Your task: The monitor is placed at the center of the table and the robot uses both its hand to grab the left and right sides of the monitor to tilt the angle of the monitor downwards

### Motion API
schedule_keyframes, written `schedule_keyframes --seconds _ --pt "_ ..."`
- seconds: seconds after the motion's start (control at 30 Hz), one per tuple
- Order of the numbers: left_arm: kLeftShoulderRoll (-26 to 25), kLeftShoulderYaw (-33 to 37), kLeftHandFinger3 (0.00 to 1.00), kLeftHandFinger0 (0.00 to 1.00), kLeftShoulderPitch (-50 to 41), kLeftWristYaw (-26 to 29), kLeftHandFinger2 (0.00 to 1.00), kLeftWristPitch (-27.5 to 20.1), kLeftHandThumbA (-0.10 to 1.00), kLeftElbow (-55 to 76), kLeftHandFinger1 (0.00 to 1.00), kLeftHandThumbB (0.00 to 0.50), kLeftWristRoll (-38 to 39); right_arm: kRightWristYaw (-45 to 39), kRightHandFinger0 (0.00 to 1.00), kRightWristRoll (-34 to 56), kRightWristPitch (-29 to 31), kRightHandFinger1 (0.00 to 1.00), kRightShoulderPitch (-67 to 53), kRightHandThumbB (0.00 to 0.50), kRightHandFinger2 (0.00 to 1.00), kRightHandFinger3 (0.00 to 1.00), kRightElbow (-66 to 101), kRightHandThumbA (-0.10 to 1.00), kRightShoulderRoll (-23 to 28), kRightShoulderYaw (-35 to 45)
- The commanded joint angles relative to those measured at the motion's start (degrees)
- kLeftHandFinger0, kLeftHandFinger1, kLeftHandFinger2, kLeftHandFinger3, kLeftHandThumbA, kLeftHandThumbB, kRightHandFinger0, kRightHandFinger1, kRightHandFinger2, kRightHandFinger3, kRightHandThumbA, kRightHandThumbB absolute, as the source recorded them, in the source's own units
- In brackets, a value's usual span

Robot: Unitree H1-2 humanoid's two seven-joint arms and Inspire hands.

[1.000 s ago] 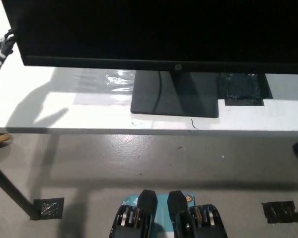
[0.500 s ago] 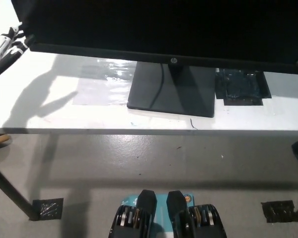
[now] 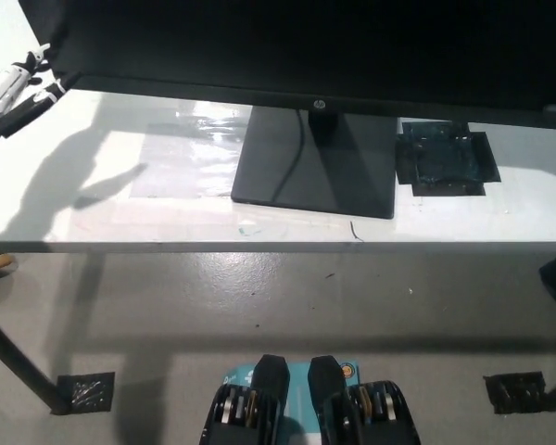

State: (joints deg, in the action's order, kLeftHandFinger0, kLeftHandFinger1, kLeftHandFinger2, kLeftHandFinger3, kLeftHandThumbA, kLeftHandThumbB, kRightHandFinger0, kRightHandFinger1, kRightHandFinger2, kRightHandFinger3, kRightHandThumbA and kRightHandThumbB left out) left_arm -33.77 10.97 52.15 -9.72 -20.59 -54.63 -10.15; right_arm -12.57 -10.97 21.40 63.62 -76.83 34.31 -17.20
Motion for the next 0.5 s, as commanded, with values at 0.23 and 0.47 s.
schedule_keyframes --seconds 0.23,0.47 --pt "3.22 4.72 1.00 1.00 9.38 1.26 1.00 -0.47 0.90 -5.26 1.00 0.481 -6.21 24.65 1.00 -13.84 0.09 1.00 10.00 0.495 1.00 1.00 -0.57 0.71 -2.90 -9.73" --pt "3.85 7.44 1.00 1.00 12.95 7.07 1.00 -2.70 0.87 -10.24 1.00 0.417 -10.30 29.45 1.00 -15.84 -2.49 1.00 11.09 0.492 1.00 1.00 -1.16 0.71 -3.55 -13.53"
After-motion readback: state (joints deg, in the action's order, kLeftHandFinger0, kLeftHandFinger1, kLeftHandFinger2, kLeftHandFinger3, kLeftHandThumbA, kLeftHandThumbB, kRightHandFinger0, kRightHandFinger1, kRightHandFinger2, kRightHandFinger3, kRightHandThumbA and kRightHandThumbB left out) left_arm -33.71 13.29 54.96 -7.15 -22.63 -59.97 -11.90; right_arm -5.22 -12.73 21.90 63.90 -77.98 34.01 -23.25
